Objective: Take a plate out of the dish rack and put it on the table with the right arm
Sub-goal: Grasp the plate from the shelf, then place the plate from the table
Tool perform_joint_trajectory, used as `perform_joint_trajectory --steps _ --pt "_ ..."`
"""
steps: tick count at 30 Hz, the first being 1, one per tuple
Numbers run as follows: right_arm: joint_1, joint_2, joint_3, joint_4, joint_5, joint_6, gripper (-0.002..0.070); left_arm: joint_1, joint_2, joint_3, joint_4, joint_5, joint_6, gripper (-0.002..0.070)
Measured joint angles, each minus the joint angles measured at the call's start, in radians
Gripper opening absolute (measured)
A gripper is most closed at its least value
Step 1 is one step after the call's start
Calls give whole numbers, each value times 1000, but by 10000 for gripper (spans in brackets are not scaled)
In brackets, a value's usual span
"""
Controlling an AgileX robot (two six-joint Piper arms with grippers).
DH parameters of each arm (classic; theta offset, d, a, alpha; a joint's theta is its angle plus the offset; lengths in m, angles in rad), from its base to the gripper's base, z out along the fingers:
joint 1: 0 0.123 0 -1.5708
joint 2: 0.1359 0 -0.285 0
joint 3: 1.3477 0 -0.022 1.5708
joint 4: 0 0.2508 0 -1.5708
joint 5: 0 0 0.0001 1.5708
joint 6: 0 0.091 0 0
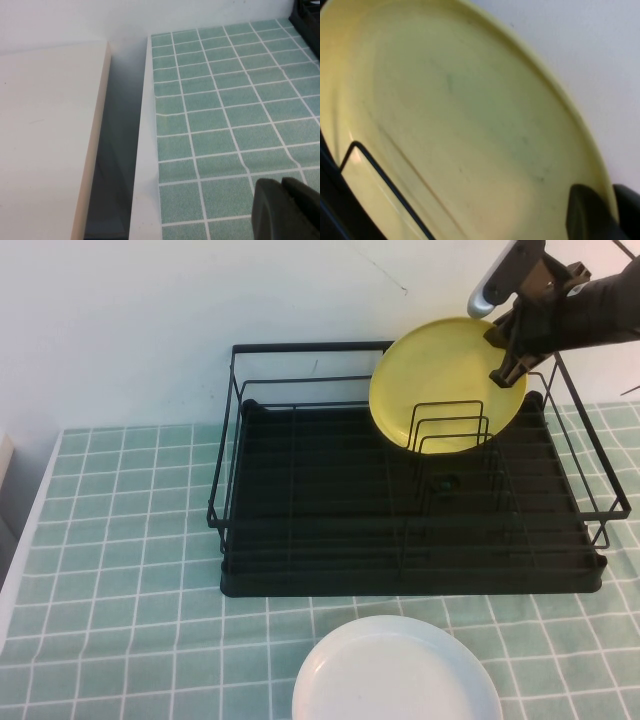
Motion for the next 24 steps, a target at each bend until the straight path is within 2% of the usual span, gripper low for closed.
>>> perform_joint_trajectory --steps 17,24 --pt "2 -154 0 7 -32 14 29 0 0 0 0 0 0 -3" --pt "2 -313 0 55 65 33 28 0 0 0 0 0 0 -3"
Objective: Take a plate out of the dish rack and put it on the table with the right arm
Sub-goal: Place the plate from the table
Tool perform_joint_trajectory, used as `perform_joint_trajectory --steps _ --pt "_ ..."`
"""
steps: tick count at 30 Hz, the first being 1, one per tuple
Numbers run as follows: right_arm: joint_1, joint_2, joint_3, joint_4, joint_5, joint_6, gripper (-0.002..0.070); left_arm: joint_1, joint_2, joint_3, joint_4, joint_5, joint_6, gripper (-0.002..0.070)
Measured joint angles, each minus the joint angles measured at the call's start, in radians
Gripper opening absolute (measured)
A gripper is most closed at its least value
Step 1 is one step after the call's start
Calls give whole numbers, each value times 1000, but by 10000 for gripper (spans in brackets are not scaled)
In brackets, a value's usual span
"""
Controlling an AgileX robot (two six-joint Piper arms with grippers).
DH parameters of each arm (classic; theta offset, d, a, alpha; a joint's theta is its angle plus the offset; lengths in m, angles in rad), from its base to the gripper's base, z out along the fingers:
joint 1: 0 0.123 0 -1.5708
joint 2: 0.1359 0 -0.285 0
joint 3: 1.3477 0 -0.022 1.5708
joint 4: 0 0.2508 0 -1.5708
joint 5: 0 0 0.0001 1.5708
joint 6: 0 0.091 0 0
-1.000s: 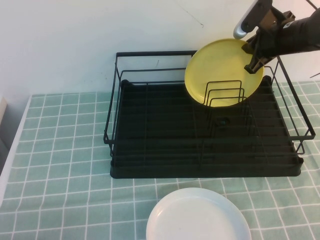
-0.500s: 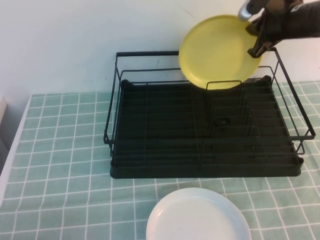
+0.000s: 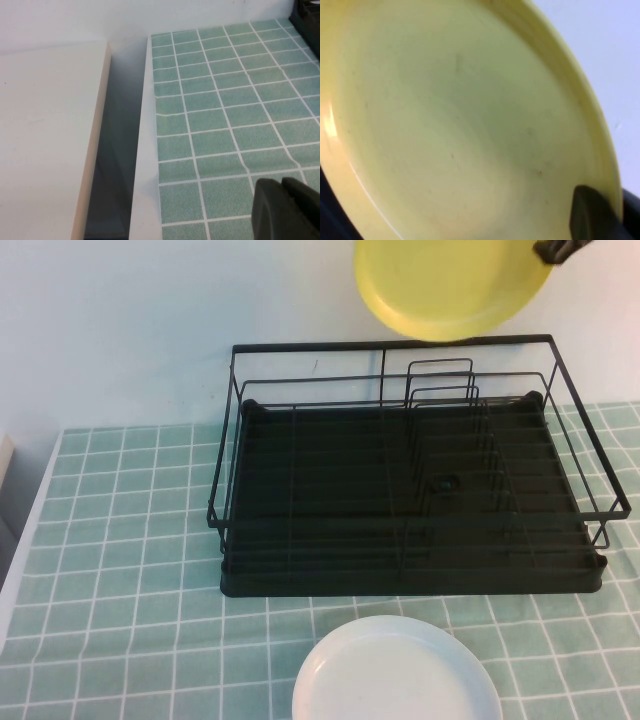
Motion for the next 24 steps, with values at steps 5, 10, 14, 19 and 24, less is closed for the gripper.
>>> perform_joint_trajectory --steps 5,10,14,19,24 --pt "0 -122 -1 32 223 124 28 0 0 0 0 0 0 -3" --pt "0 -152 -7 40 530 242 28 0 0 0 0 0 0 -3" --pt "0 -113 26 44 748 301 28 0 0 0 0 0 0 -3" --pt "20 -96 153 46 777 382 28 0 0 0 0 0 0 -3" --pt "119 -94 370 46 774 380 28 0 0 0 0 0 0 -3"
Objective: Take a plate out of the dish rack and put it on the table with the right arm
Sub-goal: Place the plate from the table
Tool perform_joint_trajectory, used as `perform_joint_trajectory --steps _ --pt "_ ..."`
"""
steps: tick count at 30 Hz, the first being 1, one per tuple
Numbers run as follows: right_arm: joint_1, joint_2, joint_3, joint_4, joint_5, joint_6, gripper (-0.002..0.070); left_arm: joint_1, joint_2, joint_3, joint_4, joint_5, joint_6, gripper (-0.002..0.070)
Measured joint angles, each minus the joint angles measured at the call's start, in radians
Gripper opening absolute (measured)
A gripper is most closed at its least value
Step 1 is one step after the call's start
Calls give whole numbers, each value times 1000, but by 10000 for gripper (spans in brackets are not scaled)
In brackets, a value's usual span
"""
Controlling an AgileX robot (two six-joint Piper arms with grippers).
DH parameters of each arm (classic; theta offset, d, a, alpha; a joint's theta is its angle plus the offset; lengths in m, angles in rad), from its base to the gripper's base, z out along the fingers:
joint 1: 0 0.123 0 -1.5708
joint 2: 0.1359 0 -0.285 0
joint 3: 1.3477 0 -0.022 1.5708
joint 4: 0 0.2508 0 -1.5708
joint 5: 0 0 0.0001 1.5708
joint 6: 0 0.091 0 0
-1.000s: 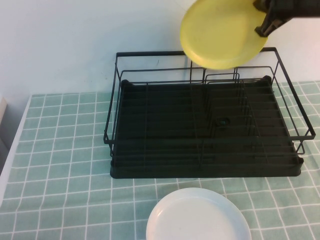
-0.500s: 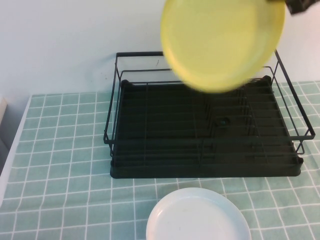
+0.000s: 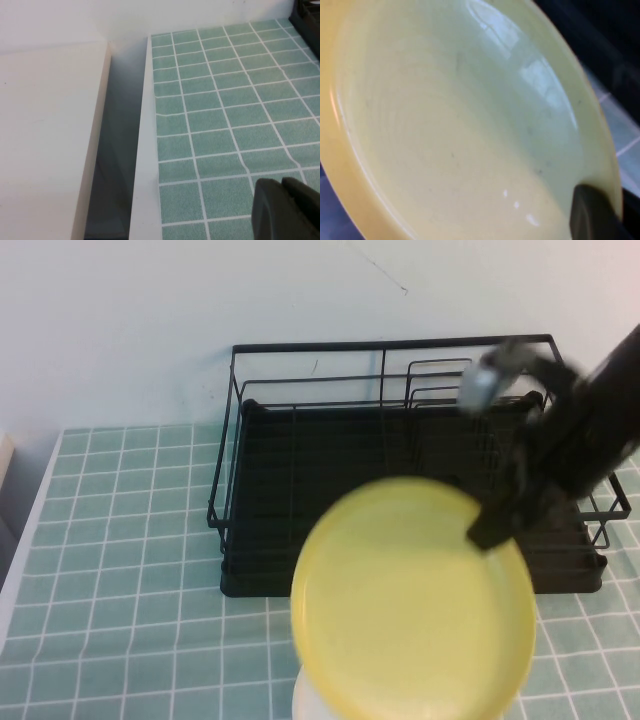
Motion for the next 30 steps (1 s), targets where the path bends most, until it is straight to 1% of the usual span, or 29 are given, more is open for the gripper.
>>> perform_joint_trajectory --steps 3,6,19,22,27,30 --pt "69 0 95 -7 -12 -26 28 0 0 0 0 0 0 -3" --pt "114 7 137 -27 -61 -34 28 0 0 0 0 0 0 -3" --pt "125 166 146 -83 -149 -24 32 0 0 0 0 0 0 -3" --pt "125 179 146 -83 -163 -18 72 0 0 0 0 0 0 -3" --pt "125 179 140 -85 -177 2 212 0 0 0 0 0 0 -3" --pt "125 179 140 -85 -181 8 246 0 0 0 0 0 0 -3"
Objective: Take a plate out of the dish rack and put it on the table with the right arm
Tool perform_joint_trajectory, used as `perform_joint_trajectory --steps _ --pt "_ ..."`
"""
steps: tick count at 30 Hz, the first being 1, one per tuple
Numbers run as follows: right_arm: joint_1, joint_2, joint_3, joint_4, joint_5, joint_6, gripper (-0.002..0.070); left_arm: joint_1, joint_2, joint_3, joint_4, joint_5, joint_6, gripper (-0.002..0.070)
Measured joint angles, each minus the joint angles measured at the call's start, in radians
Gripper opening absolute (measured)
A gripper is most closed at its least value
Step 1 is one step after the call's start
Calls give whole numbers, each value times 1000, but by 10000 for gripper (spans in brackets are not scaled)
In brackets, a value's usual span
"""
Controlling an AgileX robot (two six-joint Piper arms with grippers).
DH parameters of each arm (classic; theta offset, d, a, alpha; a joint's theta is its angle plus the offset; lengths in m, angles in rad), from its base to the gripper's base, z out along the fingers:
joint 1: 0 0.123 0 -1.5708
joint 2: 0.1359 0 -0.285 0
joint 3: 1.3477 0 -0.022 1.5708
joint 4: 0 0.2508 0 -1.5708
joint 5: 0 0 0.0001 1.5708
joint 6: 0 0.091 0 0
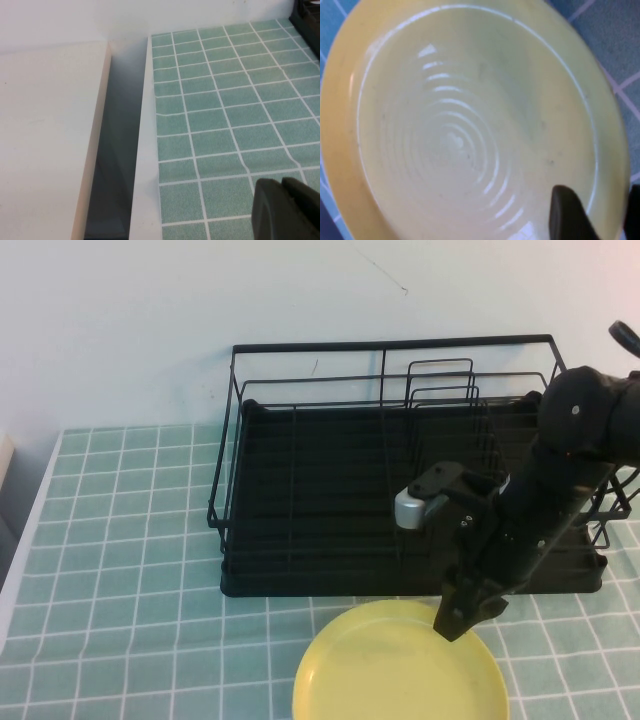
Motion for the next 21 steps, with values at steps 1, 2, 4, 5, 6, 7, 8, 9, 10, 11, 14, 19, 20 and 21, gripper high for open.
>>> perform_joint_trajectory --steps 1,2,4,5,6,7,8,9,10,11,14,19,20,21 --pt "0 0 -5 -3 3 0 250 0 0 0 0 0 0 -3" --pt "0 0 -13 -3 12 0 253 0 0 0 0 0 0 -3" --pt "0 0 -44 -7 45 2 255 0 0 0 0 0 0 -3" --pt "0 0 -70 -9 74 9 255 0 0 0 0 0 0 -3" --pt "0 0 -102 -9 112 19 254 0 0 0 0 0 0 -3" --pt "0 0 -139 -10 130 29 252 0 0 0 0 0 0 -3" --pt "0 0 -178 -10 146 40 246 0 0 0 0 0 0 -3" --pt "0 0 -216 -14 154 55 232 0 0 0 0 0 0 -3" --pt "0 -2 -243 -15 156 74 218 0 0 0 0 0 0 -3" --pt "0 -7 -272 -16 157 90 193 0 0 0 0 0 0 -3" --pt "0 -36 -319 -18 163 109 94 0 0 0 0 0 0 -3" --pt "1 -117 -329 -128 177 139 13 0 0 0 0 0 0 -3" --pt "1 -140 -329 -200 179 158 8 0 0 0 0 0 0 -3" --pt "1 -166 -329 -266 182 187 6 0 0 0 0 0 0 -3"
